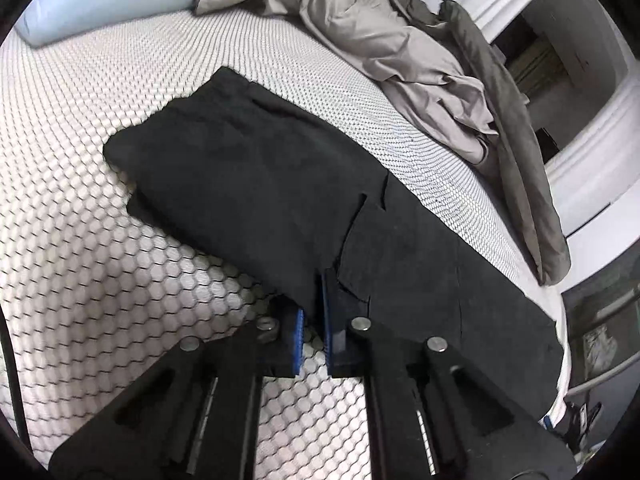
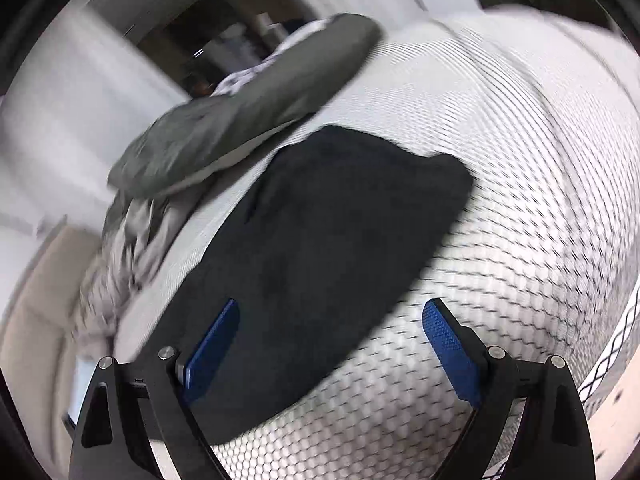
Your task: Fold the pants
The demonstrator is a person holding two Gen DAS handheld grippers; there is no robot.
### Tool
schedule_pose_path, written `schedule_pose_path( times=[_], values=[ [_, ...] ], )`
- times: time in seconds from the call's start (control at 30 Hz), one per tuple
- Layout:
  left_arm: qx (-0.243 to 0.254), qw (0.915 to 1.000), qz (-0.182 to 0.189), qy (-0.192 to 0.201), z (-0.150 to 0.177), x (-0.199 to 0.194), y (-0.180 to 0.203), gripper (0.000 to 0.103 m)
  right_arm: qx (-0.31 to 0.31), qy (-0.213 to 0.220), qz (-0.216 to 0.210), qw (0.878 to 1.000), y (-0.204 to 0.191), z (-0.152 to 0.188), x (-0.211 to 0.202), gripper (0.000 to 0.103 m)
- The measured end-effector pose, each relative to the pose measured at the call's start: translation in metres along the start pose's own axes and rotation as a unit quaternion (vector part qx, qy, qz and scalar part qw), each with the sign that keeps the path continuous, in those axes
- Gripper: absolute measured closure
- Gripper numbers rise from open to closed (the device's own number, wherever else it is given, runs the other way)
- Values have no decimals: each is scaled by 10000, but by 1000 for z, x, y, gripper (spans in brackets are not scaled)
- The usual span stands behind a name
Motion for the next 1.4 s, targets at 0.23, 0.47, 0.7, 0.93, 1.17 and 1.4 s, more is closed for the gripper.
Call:
schedule_pose_path(
  times=[0.23,0.47,0.7,0.93,1.17,1.4],
  values=[
    [-13,9999,-129,-112,1,0,-6,98,286,79,-363,9989,4,-19,40,41],
    [220,9993,-275,89,-2,-21,1,98,161,401,44,9991,-10,-21,38,102],
    [552,9962,-677,31,21,-77,-17,95,-526,265,238,9980,-8,17,-2,101],
    [1338,9820,-1330,-16,50,-105,1,33,-865,951,1081,9858,-6,35,-41,37],
    [2176,9744,-565,17,96,-112,75,14,-1455,1532,433,9765,-53,57,-87,6],
    [2637,9625,427,-482,159,-37,162,9,-3501,593,-290,9344,-184,130,-38,3]
  ],
)
Point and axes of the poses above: each gripper's, at about its wrist camera, not at the fingertips, and x roughly the way its jaws point, y to its right, z to its underside, the point moved 4 cm from there along x, roughly the way its jaws point, and after that the axes turned 15 degrees about z, right-handed, at the moved point
